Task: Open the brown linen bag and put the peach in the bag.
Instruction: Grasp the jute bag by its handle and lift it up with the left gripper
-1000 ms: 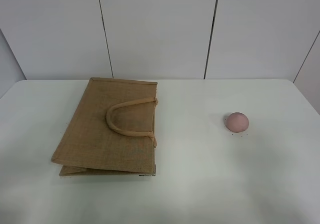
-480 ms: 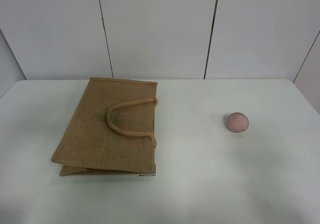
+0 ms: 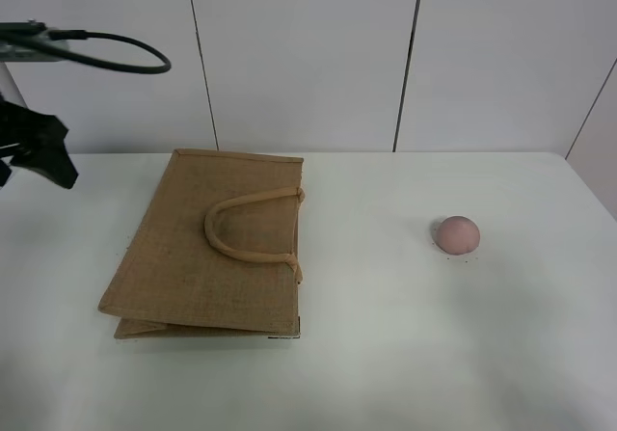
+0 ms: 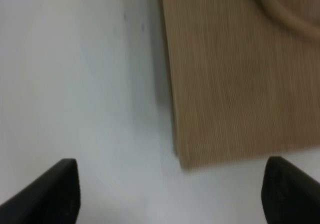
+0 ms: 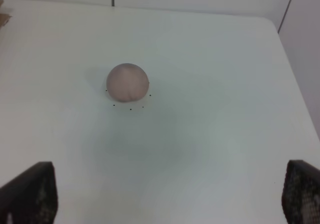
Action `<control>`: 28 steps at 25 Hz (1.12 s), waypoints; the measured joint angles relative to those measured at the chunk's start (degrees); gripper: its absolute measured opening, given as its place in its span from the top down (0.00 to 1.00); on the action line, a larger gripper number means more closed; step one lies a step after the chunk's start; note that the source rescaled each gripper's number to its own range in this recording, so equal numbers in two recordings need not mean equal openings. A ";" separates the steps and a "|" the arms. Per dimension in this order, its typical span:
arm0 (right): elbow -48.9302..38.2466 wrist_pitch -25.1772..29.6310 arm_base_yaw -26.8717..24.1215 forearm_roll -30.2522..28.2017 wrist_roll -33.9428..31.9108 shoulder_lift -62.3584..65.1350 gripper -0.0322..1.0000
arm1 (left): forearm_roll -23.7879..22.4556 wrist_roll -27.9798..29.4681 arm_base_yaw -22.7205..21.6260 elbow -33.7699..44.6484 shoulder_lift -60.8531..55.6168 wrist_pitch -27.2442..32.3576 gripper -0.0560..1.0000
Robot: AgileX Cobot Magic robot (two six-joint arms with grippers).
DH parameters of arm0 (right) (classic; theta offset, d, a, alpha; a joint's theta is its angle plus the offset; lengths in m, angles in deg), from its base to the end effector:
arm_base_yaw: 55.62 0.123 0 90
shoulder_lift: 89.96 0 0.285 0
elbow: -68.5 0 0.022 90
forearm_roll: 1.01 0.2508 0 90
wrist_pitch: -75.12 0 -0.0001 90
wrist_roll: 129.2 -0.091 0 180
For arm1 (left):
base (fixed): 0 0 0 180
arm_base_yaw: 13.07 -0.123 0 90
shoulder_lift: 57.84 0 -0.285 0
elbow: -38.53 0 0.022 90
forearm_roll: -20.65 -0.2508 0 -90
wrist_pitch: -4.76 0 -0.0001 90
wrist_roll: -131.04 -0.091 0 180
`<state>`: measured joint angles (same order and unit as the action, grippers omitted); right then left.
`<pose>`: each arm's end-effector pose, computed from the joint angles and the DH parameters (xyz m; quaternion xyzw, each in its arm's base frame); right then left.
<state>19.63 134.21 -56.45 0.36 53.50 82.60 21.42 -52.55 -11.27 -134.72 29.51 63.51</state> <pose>-0.0039 0.0019 0.2782 -0.0141 0.8451 -0.0045 0.5344 0.2798 -0.0098 0.3307 0.0437 0.9711 -0.0027 0.2348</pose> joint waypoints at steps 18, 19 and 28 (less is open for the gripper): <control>0.00 0.00 0.00 0.00 0.00 0.00 0.00 | -0.07 13.10 13.76 -25.53 34.20 -0.77 0.03; 0.00 0.00 0.00 0.00 0.00 0.00 0.00 | -0.06 13.69 14.74 -26.15 35.30 -1.11 0.03; 0.00 0.00 0.00 0.00 0.00 0.00 0.00 | -0.29 14.53 17.59 -29.48 44.68 -2.71 0.03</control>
<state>19.63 134.21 -56.45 0.36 53.50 82.60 21.13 -38.02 6.32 -164.20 74.20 60.80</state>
